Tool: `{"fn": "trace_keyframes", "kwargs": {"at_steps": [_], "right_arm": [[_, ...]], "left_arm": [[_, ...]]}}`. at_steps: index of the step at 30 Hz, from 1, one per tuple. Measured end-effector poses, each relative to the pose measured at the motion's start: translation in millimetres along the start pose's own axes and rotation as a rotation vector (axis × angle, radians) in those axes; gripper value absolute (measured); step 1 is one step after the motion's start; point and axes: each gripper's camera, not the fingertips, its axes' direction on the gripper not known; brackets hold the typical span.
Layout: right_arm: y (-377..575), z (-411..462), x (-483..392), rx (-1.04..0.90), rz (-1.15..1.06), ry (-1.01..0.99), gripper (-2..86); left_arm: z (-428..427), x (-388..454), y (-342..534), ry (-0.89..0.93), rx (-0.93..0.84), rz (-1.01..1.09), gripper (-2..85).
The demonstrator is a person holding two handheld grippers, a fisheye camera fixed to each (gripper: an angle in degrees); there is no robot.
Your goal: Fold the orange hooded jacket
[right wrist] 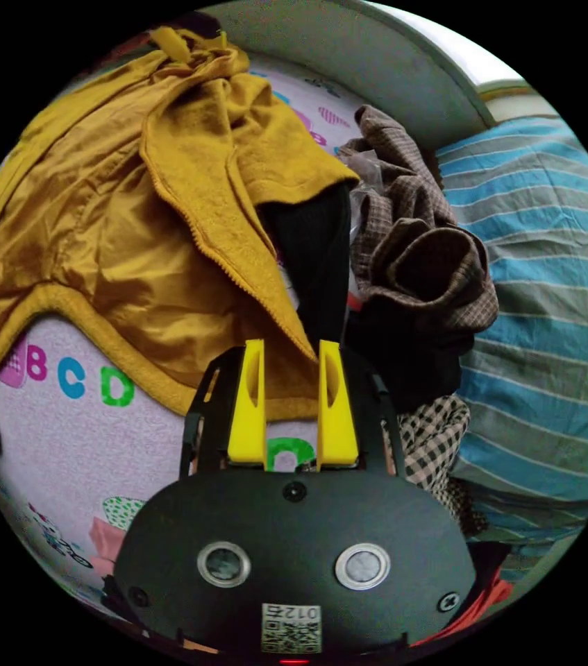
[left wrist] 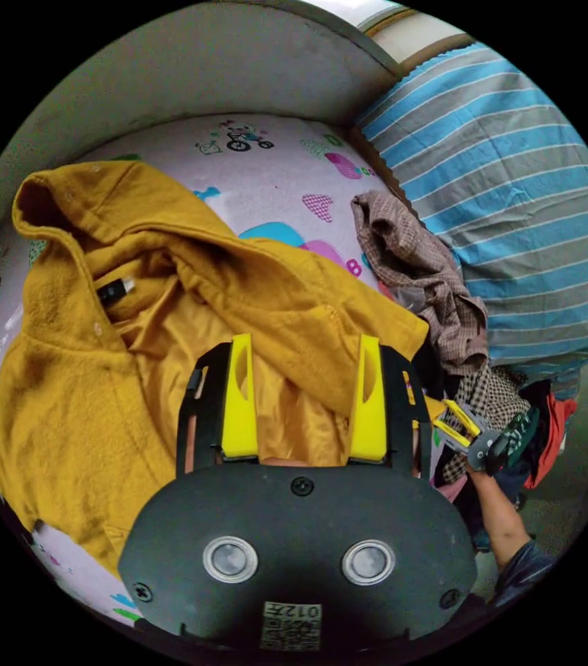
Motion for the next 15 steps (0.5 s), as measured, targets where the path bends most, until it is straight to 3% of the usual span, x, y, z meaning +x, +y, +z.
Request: {"fn": "trace_keyframes", "kwargs": {"at_steps": [4, 7, 12, 15], "right_arm": [[-11, 30, 9, -0.062, -0.012, 0.044, 3.9], [-11, 35, 21, -0.074, 0.03, 0.05, 0.5], [5, 23, 48, -0.065, 0.074, -0.112, -0.5], [15, 10, 71, -0.066, 0.083, -0.337, -0.7]], "left_arm": [[2, 10, -23, -0.061, 0.035, -0.08, 16.7], [19, 20, -41, -0.178, -0.036, -0.056, 13.7], [10, 39, -53, -0.228, -0.042, 0.018, 6.2], [-15, 52, -57, -0.31, -0.023, 0.128, 2.9]]}}
